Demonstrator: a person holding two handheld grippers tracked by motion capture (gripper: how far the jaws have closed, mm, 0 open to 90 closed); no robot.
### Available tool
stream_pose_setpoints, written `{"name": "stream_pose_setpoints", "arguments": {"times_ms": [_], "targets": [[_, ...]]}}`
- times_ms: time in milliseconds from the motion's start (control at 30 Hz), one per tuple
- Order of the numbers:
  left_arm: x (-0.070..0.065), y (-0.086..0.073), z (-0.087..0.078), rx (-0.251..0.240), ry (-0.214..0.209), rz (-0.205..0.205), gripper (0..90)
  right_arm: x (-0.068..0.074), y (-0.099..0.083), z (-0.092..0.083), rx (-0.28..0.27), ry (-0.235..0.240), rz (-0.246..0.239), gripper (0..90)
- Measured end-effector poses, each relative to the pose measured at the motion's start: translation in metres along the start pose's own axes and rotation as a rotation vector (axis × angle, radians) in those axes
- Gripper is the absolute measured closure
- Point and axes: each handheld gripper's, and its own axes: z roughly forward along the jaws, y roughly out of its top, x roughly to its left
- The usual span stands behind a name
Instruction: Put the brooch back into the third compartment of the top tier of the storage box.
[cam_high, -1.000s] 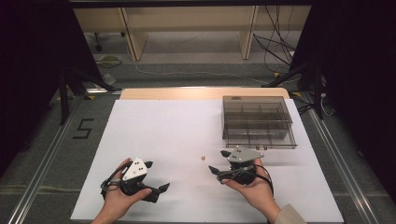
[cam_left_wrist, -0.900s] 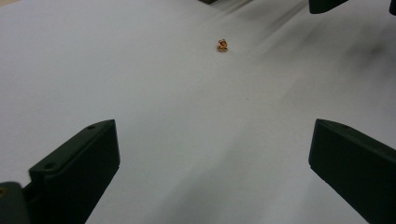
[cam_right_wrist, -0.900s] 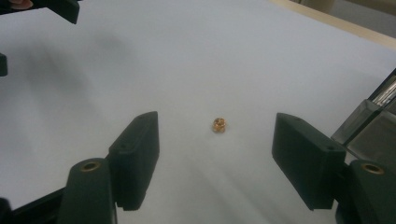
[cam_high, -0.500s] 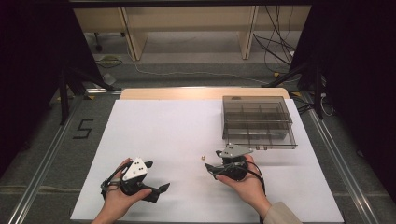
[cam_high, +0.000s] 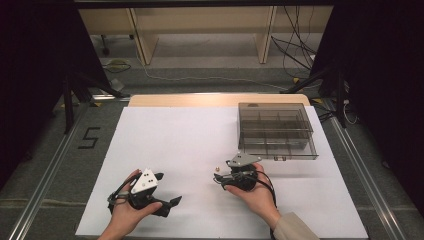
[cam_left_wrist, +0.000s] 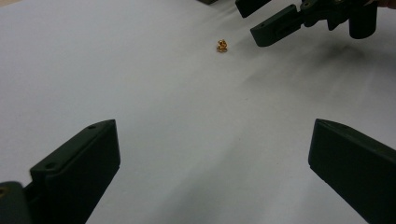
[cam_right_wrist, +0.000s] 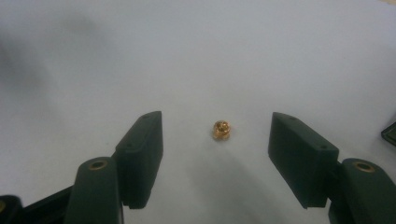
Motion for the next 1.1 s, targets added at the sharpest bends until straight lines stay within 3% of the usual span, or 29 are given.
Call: {"name": "stream_pose_setpoints", "arguments": {"times_ms": [433, 1100], "targets": [[0.0, 0.0, 0.0, -0.001, 0.0, -0.001, 2.1, 0.001, 0.0, 0.01, 0.024, -0.033, 0.008, 39.1], [0.0, 0.0, -0.001, -0.002, -0.002, -0.004, 2.1, -0.002, 0.002, 0.026, 0.069, -0.04, 0.024, 45.6]]}}
